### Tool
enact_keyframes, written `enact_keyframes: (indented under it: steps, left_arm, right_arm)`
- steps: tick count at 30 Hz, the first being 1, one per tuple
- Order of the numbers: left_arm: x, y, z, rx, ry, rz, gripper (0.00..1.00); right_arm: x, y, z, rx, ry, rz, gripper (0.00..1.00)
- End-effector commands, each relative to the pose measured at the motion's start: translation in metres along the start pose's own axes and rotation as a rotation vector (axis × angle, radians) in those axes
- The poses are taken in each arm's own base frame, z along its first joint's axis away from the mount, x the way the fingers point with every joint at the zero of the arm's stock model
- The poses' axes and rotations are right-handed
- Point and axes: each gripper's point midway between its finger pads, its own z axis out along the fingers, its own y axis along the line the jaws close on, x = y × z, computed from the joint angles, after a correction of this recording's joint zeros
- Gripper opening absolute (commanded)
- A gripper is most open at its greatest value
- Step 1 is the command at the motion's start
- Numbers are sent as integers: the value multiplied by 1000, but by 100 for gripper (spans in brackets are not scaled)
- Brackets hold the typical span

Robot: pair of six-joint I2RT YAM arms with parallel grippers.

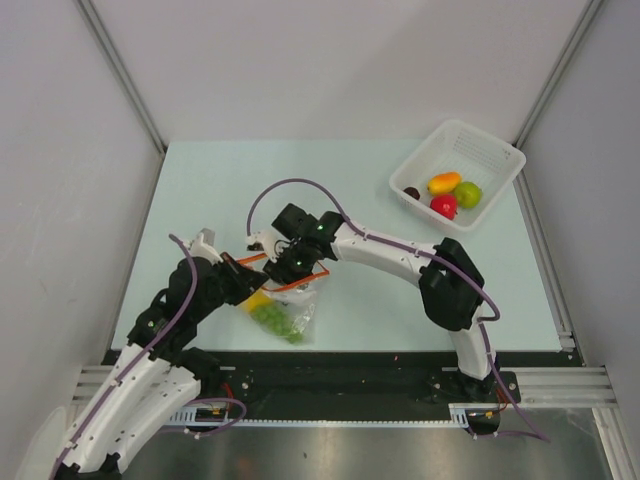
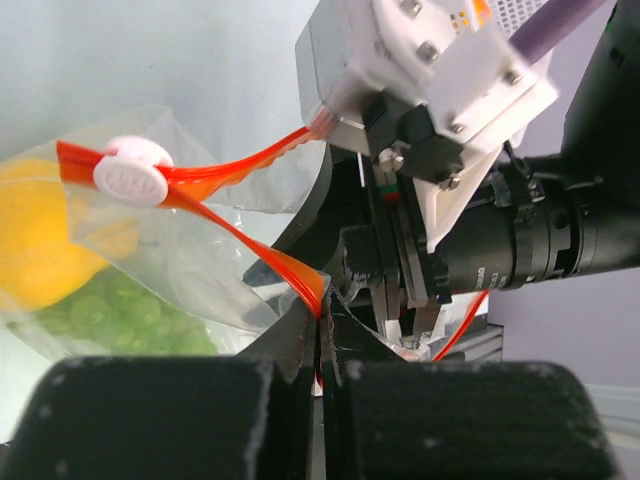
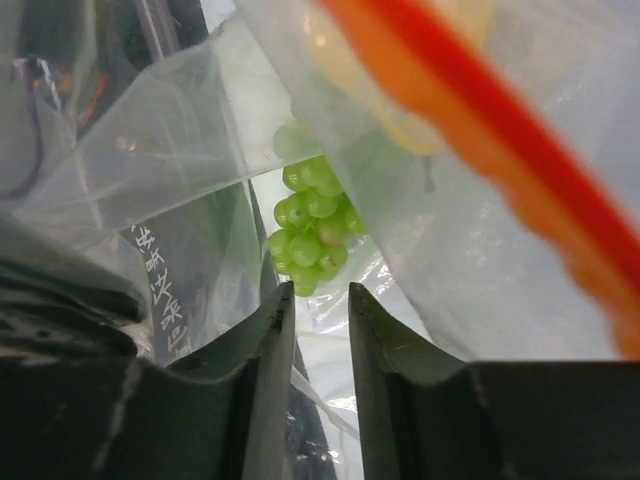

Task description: Open the zip-top bag and remove the fake food

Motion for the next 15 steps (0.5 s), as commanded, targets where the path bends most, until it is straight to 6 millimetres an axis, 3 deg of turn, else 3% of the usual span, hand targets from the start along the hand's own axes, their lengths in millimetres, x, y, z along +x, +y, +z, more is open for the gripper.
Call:
enact_keyframes:
  steps: [1, 10, 15]
  left_arm:
    - [-6, 1, 0, 7, -38, 22, 0]
    - [1, 20, 5, -40, -44, 20, 0]
    - [8, 31, 8, -64, -31, 17, 0]
  right_arm:
    - [-7, 15, 15, -53, -43, -6, 38]
    - [18, 16, 52, -44, -12, 49, 62]
    - [29, 10, 74, 5, 1, 84, 67]
